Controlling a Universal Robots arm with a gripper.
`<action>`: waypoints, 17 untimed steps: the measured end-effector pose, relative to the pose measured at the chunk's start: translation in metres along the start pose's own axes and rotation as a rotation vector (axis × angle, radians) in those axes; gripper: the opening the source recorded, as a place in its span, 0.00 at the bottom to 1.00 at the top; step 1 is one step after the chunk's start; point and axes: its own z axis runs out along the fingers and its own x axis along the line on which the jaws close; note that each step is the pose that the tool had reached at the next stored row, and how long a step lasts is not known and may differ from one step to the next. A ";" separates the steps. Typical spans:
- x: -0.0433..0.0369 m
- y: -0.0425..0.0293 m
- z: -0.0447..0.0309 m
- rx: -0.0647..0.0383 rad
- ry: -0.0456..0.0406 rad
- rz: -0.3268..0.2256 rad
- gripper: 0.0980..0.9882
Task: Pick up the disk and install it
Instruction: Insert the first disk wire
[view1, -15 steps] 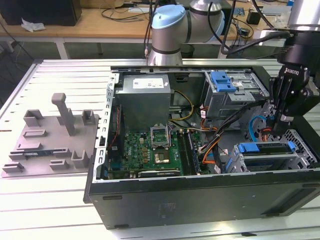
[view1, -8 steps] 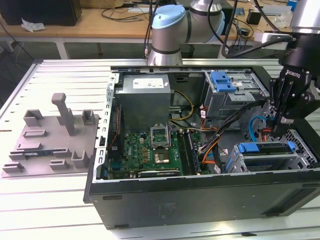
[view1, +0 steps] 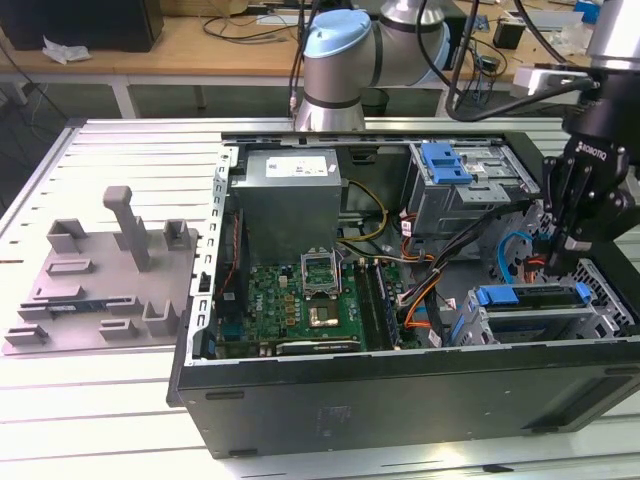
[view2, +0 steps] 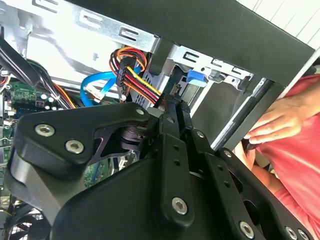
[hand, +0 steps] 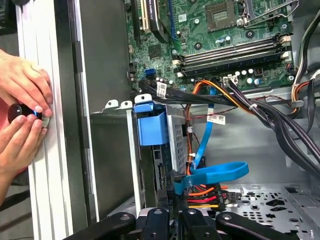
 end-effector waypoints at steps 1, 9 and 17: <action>0.0011 0.0000 0.0002 0.001 -0.0057 -0.001 0.08; 0.0115 0.0017 0.0024 0.004 -0.0858 -0.009 0.08; 0.0215 0.0031 0.0038 0.009 -0.1220 -0.011 0.08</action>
